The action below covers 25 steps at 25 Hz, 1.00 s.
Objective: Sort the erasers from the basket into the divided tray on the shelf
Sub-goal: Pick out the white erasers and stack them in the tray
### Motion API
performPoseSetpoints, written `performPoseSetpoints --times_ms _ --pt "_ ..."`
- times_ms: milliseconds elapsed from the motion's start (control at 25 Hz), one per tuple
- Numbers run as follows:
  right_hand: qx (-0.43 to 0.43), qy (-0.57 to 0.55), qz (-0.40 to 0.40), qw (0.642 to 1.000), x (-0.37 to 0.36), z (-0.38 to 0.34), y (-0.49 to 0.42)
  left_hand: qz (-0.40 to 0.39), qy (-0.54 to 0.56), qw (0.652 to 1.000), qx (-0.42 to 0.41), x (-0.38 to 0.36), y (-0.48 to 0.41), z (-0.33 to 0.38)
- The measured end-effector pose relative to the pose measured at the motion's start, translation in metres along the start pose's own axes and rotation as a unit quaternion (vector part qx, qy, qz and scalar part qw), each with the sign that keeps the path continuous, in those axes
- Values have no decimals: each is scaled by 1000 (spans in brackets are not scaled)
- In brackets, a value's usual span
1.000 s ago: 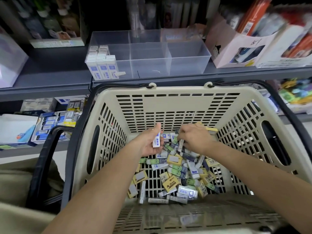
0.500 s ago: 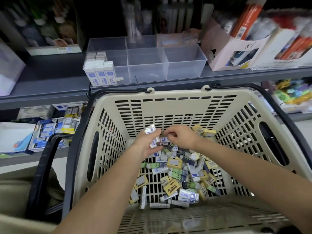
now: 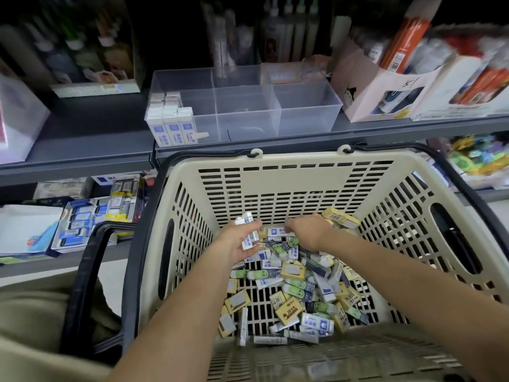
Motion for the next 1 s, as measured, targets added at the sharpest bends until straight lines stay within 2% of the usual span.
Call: performPoseSetpoints --times_ms 160,280,400,520,600,680,720,760,800,840,920,1000 --pt "-9 -30 -50 998 0 6 2 -31 -24 999 5 -11 5 -4" --pt "11 -128 -87 988 8 7 10 -60 -43 997 5 -21 10 -5" --pt "21 -244 -61 968 24 10 24 -76 -70 995 -19 -29 12 -1" --pt "15 -418 -12 908 40 10 33 -100 -118 988 -24 -35 14 -1" --pt "7 -509 11 860 45 9 32 -118 -136 984 13 -38 18 -7" --pt "-14 -574 16 819 42 11 25 -108 -143 984 16 -34 18 -7" --pt "-31 -556 23 830 39 13 20 -91 -145 985 3 -29 16 -5" --pt "-46 -483 35 874 36 18 16 -73 -139 987 -10 -24 14 -1" --pt "-54 -370 45 927 32 21 12 -57 -125 990 -21 -18 11 2" --pt "-50 -258 46 964 26 20 9 -43 -104 993 -26 -13 9 5" --pt "-20 -125 28 992 10 13 4 -20 -69 997 -27 -4 6 7" --pt "-2 -64 23 998 -3 7 -1 -13 -64 998 -18 0 4 5"
Point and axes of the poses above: each hand's wrist, its own y-axis away from the middle knuckle, its own x-axis out of the back of the hand, z = x × y, the point moved 8 cm from there along -y, towards the middle knuckle, and after that the axes turned 12 degrees about y, right-handed, at the moved point
